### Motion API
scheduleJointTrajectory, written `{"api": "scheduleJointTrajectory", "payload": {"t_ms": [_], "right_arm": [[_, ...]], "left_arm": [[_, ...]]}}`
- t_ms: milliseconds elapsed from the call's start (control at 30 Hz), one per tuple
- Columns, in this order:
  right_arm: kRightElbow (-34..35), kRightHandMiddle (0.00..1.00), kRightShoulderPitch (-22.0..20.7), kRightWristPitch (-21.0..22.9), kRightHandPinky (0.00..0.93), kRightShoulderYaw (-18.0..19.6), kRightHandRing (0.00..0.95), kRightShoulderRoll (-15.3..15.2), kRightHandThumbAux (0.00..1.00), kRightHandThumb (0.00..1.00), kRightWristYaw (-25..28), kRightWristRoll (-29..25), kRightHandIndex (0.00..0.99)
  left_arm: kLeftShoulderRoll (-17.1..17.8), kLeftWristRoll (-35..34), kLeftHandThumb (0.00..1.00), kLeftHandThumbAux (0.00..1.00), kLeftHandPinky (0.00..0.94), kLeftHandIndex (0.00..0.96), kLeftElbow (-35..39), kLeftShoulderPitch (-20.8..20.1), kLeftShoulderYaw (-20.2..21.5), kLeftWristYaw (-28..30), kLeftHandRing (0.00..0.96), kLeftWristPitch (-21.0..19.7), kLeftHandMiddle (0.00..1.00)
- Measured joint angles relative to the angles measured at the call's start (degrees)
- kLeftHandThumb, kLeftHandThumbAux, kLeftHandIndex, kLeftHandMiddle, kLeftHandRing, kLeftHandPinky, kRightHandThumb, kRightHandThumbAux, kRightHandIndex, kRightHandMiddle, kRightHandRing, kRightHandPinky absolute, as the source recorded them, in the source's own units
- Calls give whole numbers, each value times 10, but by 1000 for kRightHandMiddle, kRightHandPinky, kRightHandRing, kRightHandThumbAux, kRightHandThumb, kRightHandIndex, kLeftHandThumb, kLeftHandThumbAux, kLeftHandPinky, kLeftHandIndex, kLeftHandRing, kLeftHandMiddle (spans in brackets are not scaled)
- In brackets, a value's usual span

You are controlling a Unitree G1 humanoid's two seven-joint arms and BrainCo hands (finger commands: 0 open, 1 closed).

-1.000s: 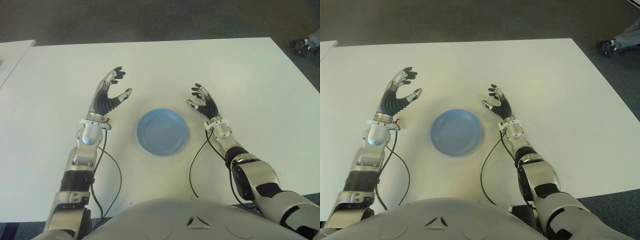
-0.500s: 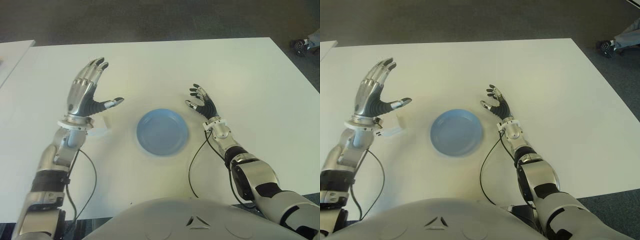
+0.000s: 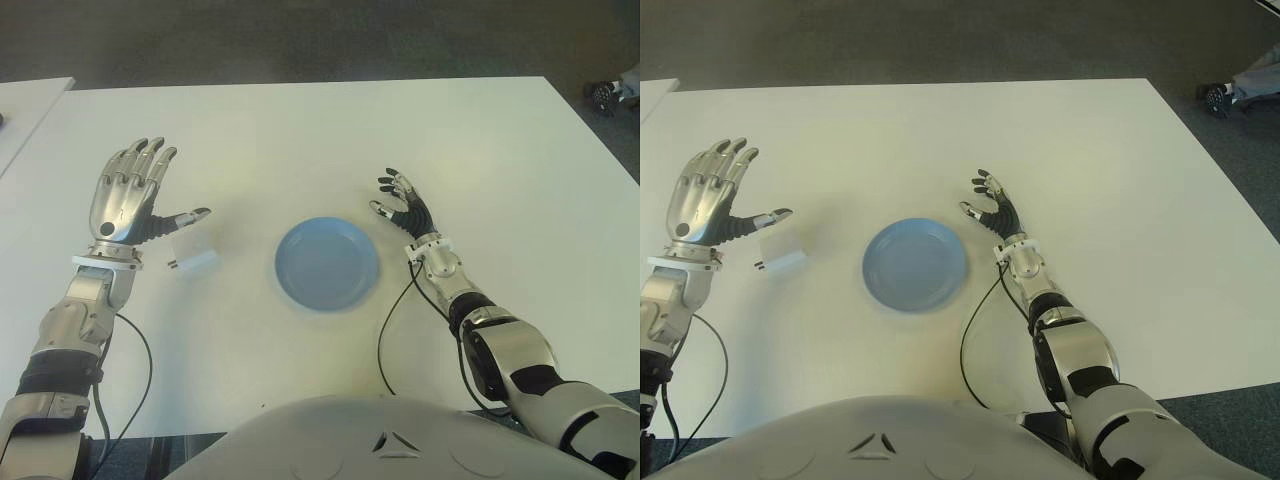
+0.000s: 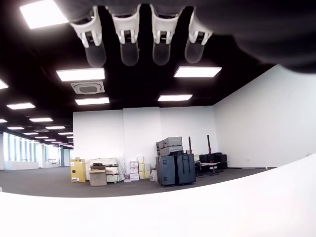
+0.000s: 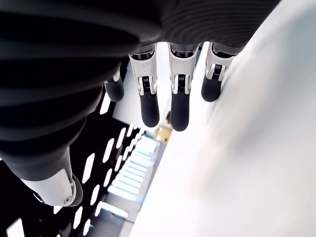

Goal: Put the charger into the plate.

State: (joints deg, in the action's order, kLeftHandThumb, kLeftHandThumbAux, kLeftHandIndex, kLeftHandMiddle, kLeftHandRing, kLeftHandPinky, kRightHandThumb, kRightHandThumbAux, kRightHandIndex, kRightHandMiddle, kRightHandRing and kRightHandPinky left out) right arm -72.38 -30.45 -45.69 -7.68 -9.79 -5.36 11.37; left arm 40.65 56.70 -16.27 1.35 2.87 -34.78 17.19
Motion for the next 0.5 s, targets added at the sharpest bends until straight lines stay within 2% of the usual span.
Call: {"api": "scheduleJointTrajectory", "payload": {"t_ms": [500], "right_arm": [[0,223,0,0,172,0,232,1,681,136,0,0,0]], "left_arm": [[5,7,236,132,0,0,0,0,-20,-7,0,-25,0]]}}
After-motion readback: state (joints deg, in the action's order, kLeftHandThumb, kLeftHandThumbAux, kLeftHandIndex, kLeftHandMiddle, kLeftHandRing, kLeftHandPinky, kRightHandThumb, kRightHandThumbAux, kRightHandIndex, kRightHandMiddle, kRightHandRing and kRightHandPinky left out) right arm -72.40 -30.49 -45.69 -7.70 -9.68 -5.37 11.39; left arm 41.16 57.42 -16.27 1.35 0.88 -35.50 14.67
